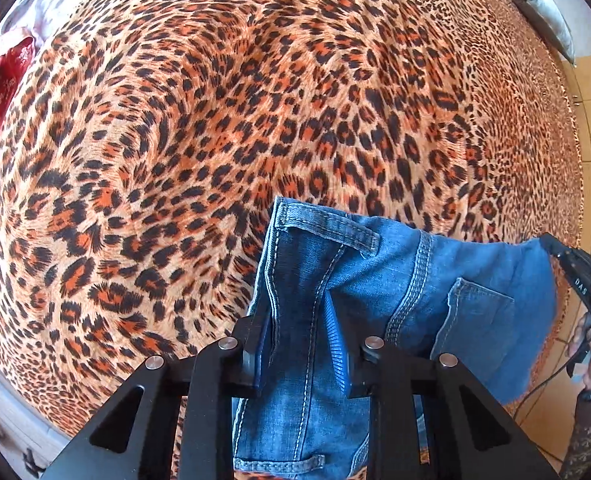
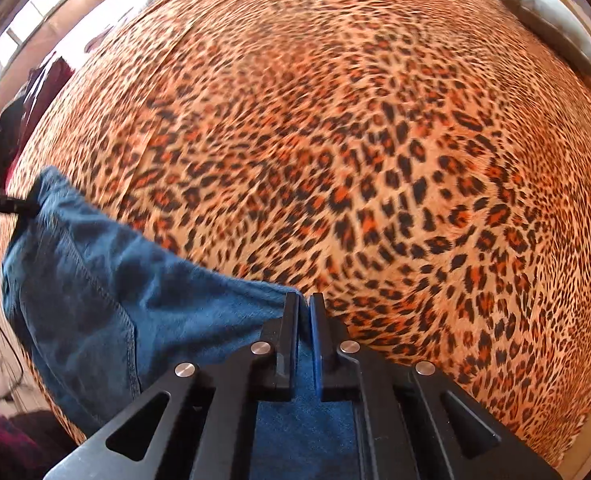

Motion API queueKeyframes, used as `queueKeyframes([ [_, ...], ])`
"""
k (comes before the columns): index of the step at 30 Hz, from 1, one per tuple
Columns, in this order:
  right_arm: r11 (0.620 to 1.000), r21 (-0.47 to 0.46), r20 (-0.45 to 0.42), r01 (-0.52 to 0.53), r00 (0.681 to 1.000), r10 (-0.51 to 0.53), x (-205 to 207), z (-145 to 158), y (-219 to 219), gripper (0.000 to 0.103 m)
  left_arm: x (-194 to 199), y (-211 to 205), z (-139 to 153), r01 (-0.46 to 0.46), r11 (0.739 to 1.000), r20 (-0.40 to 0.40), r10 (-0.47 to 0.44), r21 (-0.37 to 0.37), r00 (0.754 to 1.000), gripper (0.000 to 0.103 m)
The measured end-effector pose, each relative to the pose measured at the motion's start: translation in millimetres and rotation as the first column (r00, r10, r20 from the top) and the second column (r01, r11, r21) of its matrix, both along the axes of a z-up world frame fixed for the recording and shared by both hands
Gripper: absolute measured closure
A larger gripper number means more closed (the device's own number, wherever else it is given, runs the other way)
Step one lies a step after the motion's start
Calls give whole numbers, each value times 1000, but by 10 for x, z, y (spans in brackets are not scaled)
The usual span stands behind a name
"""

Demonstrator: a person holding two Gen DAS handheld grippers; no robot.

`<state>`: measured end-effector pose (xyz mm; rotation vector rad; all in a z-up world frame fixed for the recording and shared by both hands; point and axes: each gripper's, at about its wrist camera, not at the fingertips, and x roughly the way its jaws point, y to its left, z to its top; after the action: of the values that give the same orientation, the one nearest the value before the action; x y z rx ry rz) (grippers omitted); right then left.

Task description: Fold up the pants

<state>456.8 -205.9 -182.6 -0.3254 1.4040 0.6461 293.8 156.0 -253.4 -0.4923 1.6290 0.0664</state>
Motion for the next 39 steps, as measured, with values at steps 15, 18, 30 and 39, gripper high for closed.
queueKeyframes([
  [15,728,359,-175,584,808,-562,-1203,663,-1949,61,-1098,283,824,-128,962,129,162,-240,978,27],
  [18,608,304,-238,733,676,-697,-1759,618,-2634,59,-1456,267,630,-189,931,82,224,-312,971,27],
  [30,228,206,-433,952,298,-851,-2585,-157,-3346,59,-1364,97,244,-259,923,26,278,-285,960,28],
  [39,143,299,-446,943,271,-853,-2605,-154,-3462,101,-1293,-75,349,-238,953,-14,240,-189,971,82],
])
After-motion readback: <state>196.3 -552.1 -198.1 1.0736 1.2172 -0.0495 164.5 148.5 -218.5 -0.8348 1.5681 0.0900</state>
